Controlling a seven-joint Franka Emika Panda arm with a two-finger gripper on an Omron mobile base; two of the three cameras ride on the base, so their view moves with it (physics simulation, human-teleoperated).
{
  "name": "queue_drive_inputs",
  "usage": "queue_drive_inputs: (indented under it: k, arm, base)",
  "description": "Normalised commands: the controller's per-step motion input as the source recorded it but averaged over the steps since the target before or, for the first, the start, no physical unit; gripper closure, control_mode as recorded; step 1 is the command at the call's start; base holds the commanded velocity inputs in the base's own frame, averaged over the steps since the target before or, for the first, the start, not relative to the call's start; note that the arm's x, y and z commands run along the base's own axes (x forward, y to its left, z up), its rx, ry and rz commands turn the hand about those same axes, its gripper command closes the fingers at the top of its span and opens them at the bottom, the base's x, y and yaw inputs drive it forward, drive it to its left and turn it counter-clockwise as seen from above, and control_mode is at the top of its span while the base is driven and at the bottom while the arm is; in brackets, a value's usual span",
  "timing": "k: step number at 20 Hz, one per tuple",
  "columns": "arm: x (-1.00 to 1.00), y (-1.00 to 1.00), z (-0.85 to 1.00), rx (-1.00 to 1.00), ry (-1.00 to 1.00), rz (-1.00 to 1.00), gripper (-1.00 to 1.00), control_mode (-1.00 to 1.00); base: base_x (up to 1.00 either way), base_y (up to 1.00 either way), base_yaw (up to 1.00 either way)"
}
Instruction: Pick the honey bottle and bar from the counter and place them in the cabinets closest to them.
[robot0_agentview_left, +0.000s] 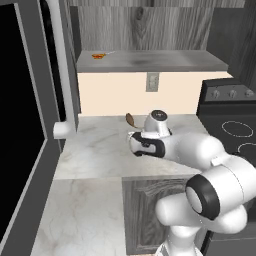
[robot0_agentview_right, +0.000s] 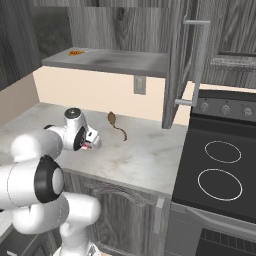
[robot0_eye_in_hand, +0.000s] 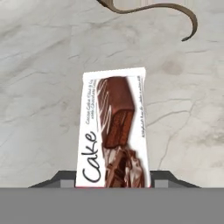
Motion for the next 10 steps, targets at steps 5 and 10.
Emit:
queue_drive_inputs:
  k: [5, 10]
  arm:
    - [-0.04, -0.01, 0.95, 0.00, 0.02, -0.01, 1.00, -1.00]
    - [-0.25, -0.16, 0.91, -0.02, 0.09, -0.03, 1.00, -1.00]
  base:
    - [0.00, 0.00, 0.00]
    - [0.00, 0.00, 0.00]
